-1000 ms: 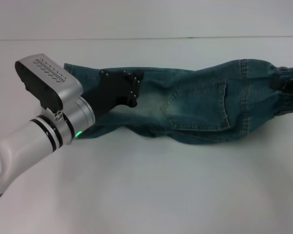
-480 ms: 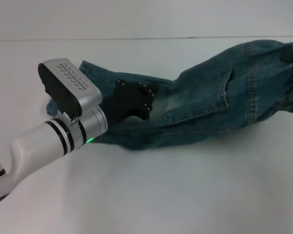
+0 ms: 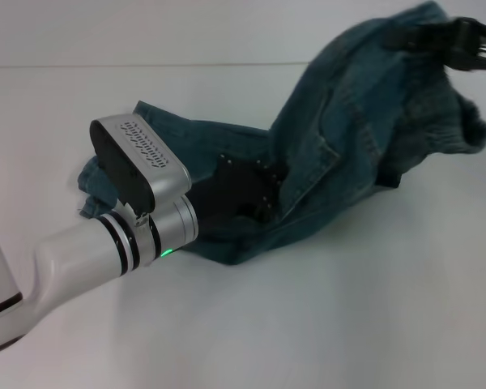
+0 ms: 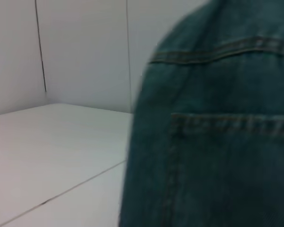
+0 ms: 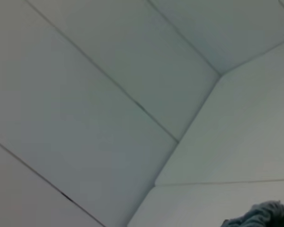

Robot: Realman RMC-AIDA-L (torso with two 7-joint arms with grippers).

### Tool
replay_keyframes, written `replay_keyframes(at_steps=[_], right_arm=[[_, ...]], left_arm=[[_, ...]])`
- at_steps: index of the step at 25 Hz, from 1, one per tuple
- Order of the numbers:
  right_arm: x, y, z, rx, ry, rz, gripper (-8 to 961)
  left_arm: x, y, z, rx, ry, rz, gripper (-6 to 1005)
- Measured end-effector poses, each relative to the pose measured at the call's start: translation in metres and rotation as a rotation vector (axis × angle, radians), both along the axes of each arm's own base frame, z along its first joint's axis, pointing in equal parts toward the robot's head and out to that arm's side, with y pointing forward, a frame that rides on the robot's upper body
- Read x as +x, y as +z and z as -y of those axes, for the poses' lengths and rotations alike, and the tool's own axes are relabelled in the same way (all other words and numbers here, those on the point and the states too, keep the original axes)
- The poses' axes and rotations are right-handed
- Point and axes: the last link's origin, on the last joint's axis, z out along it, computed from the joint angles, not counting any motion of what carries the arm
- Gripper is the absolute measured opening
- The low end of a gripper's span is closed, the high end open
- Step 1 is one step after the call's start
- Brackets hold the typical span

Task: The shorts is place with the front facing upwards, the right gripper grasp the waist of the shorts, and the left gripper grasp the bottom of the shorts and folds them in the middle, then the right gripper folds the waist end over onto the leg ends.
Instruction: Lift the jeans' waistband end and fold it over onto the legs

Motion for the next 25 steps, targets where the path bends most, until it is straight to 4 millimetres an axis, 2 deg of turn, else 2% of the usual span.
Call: replay_keyframes(at_steps=[7, 12, 19, 25], right_arm=[[-0.054, -0.026, -0.040, -0.055, 0.088, 0.132, 97], [-0.078, -0.041, -0.060, -0.089, 0.116, 0.205, 97], [-0.104, -0.064, -0.071, -0.099, 0.167, 0.272, 91], [-0.120, -0.086, -0.067, -0.140, 0.211, 0.281, 82]], left_arm=[[0.007, -0.006, 0.010, -0.049, 0.001, 0.040, 19], [0.019, -0.016, 0.021, -0.091, -0.038, 0.058, 22], [0.032, -0.024, 0.032, -0.136, -0.087, 0.067, 26], [0.028, -0.023, 0.034, -0.136, -0.063, 0.078, 30]])
